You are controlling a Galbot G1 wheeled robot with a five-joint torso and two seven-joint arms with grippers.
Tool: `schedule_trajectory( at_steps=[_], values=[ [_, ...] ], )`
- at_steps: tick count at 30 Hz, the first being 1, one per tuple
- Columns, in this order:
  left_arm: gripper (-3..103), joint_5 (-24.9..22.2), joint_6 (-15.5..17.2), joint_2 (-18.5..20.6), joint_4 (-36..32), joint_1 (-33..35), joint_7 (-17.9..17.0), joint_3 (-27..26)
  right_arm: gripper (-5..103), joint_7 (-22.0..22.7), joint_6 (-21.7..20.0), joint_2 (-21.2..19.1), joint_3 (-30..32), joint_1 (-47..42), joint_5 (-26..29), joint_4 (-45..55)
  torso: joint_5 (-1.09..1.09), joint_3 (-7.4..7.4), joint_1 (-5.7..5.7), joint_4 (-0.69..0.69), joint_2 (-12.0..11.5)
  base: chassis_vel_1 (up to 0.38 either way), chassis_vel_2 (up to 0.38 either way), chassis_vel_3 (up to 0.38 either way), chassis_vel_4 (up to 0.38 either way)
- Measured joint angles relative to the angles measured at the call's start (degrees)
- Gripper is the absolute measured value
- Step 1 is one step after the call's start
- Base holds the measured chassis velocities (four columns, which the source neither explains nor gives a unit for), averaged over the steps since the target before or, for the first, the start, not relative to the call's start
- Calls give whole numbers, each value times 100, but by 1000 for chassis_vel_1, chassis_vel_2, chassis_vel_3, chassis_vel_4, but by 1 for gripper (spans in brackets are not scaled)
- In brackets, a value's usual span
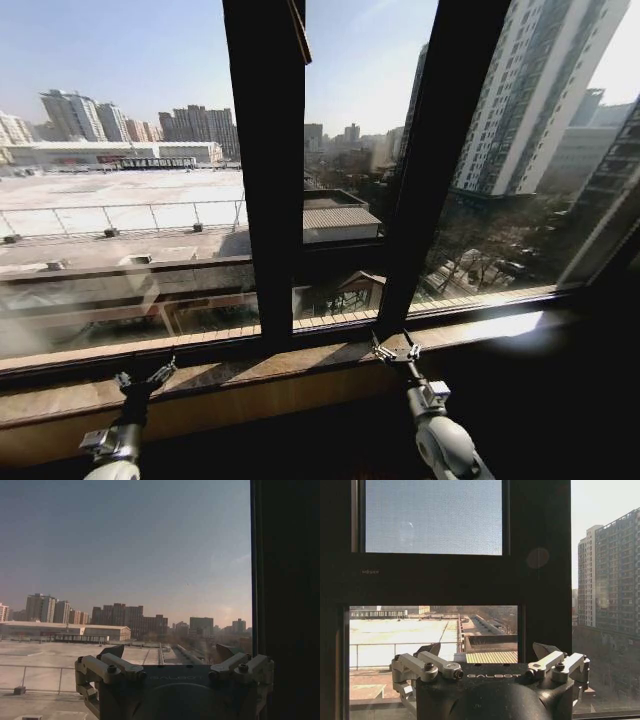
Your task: Open the curtains by pulling them apart, changing their state from closed to fully open.
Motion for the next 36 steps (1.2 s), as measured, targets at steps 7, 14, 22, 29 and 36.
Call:
schedule_trajectory(
  at_steps=[7,14,22,29,36],
  values=[
    [100,0,-1,0,0,0,0,0,100,0,0,0,0,0,0,0,0,0,-1,0,0,-358,-348,362,354],
    [100,0,0,0,0,0,0,0,100,0,0,0,0,0,0,0,1,0,-1,1,0,-347,-345,342,346],
    [100,0,-1,0,1,0,0,0,100,0,0,0,0,0,0,0,1,0,-1,0,0,-356,-352,351,360],
    [100,0,-1,0,0,0,0,0,100,0,0,0,0,0,0,0,1,0,-1,0,1,-357,-357,361,363],
    [100,1,-1,-1,-1,0,10,2,100,1,0,-1,2,0,0,0,6,0,0,0,0,-275,-268,283,243]
  ],
)
